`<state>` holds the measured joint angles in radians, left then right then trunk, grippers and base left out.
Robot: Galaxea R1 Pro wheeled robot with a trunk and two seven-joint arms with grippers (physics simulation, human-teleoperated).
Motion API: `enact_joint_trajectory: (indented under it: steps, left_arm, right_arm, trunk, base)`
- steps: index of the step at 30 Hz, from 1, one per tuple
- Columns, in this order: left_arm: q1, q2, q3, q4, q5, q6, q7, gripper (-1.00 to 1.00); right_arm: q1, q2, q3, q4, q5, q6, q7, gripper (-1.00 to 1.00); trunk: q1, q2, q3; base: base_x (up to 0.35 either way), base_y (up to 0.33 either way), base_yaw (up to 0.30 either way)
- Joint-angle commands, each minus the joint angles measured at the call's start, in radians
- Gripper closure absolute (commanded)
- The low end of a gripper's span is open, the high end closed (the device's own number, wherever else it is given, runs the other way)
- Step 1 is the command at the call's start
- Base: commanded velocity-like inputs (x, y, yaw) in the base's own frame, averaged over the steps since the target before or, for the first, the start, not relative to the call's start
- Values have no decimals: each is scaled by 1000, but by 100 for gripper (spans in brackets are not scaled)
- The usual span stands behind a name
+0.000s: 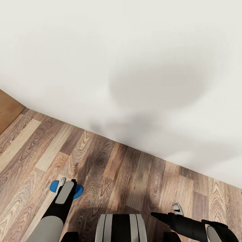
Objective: In the bedroom, move the book from the bed onto either nightstand, and place the two sandals side by side next to the bed.
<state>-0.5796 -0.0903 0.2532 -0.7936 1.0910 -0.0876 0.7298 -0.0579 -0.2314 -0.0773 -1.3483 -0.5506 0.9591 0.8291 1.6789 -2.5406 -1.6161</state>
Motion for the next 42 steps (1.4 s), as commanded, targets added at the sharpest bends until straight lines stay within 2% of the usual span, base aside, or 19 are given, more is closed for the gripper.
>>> enact_joint_trajectory:
  steps: [1,20,28,42]
  left_arm:
    - [0,-1,1,-1,10,-9,0,-100]
    - [0,-1,1,1,11,-5,-4,-100]
    - [0,0,1,1,10,-2,-39,-100]
    - [0,0,1,2,10,-1,-49,-100]
  right_arm:
    - [0,0,-1,0,1,4,4,-100]
    - [0,1,-1,0,1,4,4,-100]
    - [0,1,-1,0,1,4,4,-100]
    - [0,1,-1,0,1,4,4,-100]
  trunk:
    - [0,0,-1]
    - [0,0,-1]
    - [0,0,-1]
    - [0,0,-1]
  base:
    - [0,0,0]
    - [0,0,0]
    - [129,0,0]
    - [37,0,0]
